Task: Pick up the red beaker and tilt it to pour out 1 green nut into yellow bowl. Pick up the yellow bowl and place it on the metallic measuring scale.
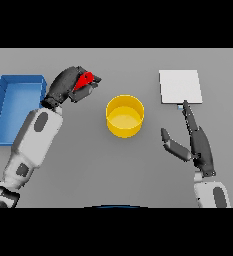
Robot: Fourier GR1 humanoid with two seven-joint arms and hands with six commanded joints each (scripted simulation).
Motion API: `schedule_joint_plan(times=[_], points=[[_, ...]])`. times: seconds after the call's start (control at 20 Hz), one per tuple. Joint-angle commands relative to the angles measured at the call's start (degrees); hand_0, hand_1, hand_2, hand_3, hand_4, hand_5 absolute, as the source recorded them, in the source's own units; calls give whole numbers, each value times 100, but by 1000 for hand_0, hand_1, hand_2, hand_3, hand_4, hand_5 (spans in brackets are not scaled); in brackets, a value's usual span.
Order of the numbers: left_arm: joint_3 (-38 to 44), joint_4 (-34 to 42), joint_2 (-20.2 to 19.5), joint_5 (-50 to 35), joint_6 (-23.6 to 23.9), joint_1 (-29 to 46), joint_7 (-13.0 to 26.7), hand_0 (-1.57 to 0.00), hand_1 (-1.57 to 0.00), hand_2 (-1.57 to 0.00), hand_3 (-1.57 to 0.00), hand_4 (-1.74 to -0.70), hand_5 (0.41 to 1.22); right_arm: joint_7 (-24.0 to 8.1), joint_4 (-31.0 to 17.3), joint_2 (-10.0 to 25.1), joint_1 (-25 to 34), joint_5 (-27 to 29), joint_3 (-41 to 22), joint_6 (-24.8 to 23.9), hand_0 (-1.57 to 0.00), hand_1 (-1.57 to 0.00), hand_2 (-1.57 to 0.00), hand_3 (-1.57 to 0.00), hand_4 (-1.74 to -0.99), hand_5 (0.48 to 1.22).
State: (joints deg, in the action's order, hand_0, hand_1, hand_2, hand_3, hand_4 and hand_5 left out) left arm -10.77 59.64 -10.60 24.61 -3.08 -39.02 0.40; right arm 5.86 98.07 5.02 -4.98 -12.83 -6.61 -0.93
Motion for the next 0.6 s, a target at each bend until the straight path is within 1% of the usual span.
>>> schedule_joint_plan(times=[0.0, 0.05, 0.1, 0.15, 0.2, 0.25, 0.3, 0.35, 0.4, 0.45, 0.55], points=[[-158, 31, -29, 173, -72, -99, 104, -1569, -1569, -1569, -1569, -1739, 1129, -70, -15, -29, 23, 22, -4, 8, 1, 1, 1, 1, -1178, 663], [-290, 22, -110, 354, -145, -213, 139, -1569, -1569, -1570, -1569, -1739, 1134, -71, -2, -13, 0, -2, -13, 10, 1, 1, 1, 1, -1178, 667], [-478, 23, -112, 567, -205, -318, 248, -1570, -1570, -1570, -1569, -1740, 1139, -127, -49, -38, 107, 13, -6, 6, 1, 1, 1, 1, -1178, 667], [-658, -18, -162, 786, -269, -372, 282, -1570, -1570, -1570, -1570, -1740, 1147, -79, -15, -25, 56, 73, 18, 36, 1, 1, 1, 1, -1182, 668], [-828, -102, -206, 1039, -302, -511, 376, -1570, -1570, -1570, -1570, -1740, 1162, -109, -26, -35, 62, 128, 30, 66, 1, 1, 1, 1, -1181, 669], [-1044, -157, -285, 1323, -367, -636, 389, -1570, -1570, -1570, -1570, -1740, 1174, -133, 12, -53, 37, 68, -10, 39, 1, 1, 1, 1, -1183, 671], [-1218, -220, -276, 1541, -471, -784, 521, -1570, -1571, -1571, -1570, -1740, 1183, -153, 15, -63, 36, 61, -14, 34, 1, 1, 1, 1, -1183, 673], [-1397, -288, -284, 1731, -588, -908, 493, -1571, -1571, -1571, -1570, -1741, 1191, -85, 49, -56, -51, 107, -8, 69, 1, 1, 1, 1, -1182, 674], [-1541, -419, -267, 1895, -683, -1019, 493, -1571, -1571, -1571, -1571, -1741, 1197, -157, 37, -82, 8, 90, -10, 38, 1, 1, 1, 1, -1187, 676], [-1716, -481, -310, 2092, -866, -1133, 519, -1571, -1571, -1571, -1571, -1689, 1202, -212, 63, -35, -13, 125, 40, 48, 1, 1, 1, 1, -1191, 675], [-2038, -550, -352, 2425, -1132, -1323, 474, -1571, -1571, -1571, -1436, -1705, 1209, -138, 70, -112, -70, 160, -7, 67, 1, 1, 1, 1, -1191, 675]])
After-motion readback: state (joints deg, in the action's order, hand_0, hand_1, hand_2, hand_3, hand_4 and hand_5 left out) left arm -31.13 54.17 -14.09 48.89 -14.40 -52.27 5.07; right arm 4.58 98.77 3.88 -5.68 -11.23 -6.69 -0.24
